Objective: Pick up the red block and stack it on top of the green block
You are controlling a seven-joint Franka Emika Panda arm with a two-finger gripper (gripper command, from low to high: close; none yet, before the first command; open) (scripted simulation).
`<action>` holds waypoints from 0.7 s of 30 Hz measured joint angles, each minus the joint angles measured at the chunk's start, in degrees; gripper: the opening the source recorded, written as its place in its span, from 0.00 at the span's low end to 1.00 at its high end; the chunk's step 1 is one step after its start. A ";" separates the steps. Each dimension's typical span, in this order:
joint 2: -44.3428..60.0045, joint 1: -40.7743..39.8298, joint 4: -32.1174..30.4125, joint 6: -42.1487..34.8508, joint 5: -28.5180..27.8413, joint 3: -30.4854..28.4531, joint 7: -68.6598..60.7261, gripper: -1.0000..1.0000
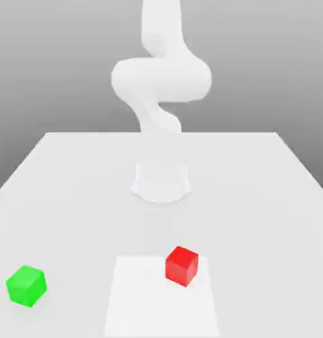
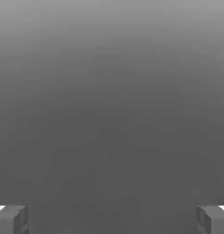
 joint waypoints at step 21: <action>43.12 -6.14 -27.41 29.63 -0.70 11.61 35.34 0.50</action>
